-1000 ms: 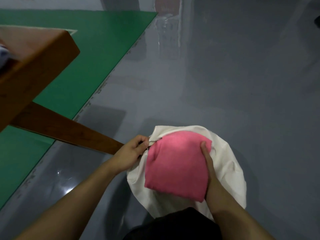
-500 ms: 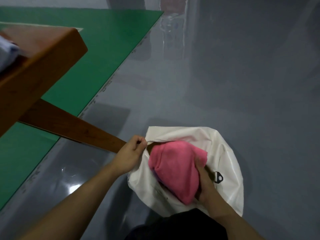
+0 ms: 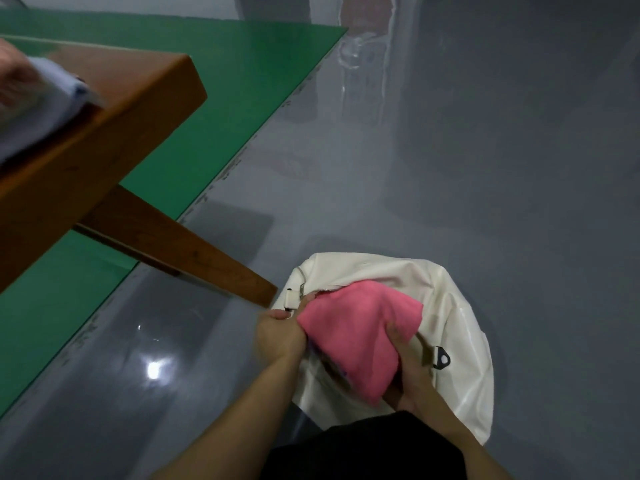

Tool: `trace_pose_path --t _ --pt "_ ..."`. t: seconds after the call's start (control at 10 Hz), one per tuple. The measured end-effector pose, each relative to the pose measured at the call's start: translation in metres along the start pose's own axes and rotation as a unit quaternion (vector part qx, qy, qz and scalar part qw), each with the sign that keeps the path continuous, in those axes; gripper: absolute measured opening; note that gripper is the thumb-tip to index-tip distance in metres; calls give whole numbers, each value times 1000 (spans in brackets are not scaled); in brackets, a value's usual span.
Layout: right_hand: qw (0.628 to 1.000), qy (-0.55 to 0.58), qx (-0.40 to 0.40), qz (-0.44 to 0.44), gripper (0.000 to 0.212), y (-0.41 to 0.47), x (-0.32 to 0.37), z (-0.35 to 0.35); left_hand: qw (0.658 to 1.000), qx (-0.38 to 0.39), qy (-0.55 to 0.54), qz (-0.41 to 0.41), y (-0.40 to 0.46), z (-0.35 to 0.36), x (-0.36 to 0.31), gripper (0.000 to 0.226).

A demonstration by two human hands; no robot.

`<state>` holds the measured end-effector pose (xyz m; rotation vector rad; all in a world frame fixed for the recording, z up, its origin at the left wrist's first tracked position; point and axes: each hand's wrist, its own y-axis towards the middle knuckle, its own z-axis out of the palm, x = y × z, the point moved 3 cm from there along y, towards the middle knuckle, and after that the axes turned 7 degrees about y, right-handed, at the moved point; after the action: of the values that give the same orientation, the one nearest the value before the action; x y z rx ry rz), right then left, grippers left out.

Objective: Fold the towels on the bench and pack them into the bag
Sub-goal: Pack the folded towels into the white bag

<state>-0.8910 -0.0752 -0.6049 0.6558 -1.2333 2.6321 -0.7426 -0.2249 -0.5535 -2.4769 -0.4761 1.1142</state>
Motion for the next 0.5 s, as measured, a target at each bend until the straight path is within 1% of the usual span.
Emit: trace_pose_path --t 0.1,0.2,0.3,0.4,0.5 --pt "1000 -17 -5 -12 29 0 0 0 1000 12 0 -2 0 4 -1 6" --pt "1000 -18 7 -11 45 -1 -4 -1 999 31 -35 -10 -12 1 -5 37" --pt "999 -33 -1 -17 61 1 -6 -4 997 44 -58 -7 -12 -1 -5 52" --pt "998 -44 -9 -39 58 -2 -1 -1 997 62 -33 -25 -6 -3 -8 47" --pt "992 -64 -13 -106 59 -1 13 -1 997 69 -40 -23 -1 -10 -14 50"
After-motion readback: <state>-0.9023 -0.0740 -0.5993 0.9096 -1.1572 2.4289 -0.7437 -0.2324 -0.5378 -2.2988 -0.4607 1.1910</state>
